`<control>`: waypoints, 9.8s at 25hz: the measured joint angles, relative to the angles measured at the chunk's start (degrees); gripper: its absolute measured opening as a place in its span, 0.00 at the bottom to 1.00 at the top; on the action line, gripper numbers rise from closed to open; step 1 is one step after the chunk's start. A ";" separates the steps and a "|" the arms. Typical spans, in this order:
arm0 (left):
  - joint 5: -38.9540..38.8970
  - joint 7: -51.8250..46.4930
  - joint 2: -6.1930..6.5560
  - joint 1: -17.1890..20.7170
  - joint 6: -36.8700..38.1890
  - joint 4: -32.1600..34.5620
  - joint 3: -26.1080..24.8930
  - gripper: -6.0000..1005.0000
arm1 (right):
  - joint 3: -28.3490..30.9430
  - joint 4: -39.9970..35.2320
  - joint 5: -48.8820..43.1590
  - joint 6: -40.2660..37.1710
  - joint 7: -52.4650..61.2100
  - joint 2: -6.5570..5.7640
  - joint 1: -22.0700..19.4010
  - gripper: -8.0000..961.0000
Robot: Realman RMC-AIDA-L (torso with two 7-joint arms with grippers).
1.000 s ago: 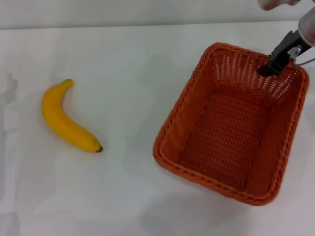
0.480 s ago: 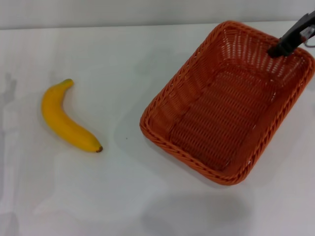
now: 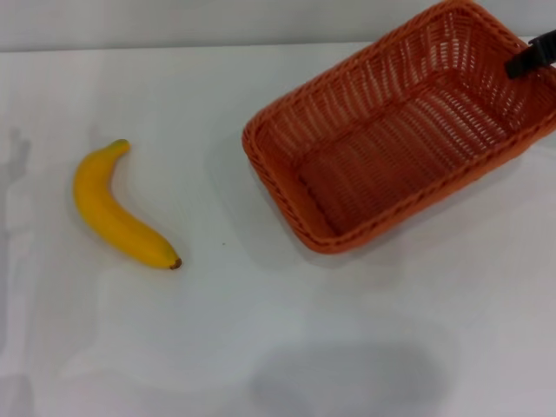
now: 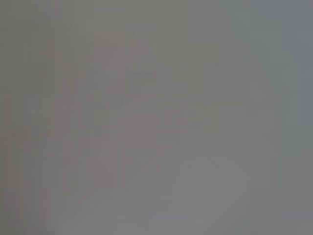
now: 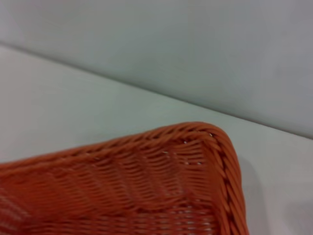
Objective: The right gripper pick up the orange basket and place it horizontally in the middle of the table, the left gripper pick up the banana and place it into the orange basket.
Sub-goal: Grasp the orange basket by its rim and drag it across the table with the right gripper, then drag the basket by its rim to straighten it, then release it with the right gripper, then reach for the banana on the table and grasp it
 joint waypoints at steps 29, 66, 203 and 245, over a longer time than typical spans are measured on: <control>0.30 0.09 0.09 -1.71 2.11 2.28 0.31 0.87 | 5.45 5.01 34.86 -1.13 4.45 2.49 -21.59 0.20; 0.19 -0.22 0.18 -1.77 3.05 3.61 0.20 0.86 | 3.43 28.68 56.63 -4.58 -10.64 2.07 -27.64 0.22; 104.98 -146.94 16.59 -21.59 -4.53 23.04 27.14 0.85 | 26.62 57.02 93.55 -21.14 -111.67 2.74 -27.72 0.88; 91.04 -138.88 19.45 -19.91 -2.72 27.73 28.35 0.53 | 27.95 56.43 93.93 -22.07 -111.77 2.57 -27.41 0.88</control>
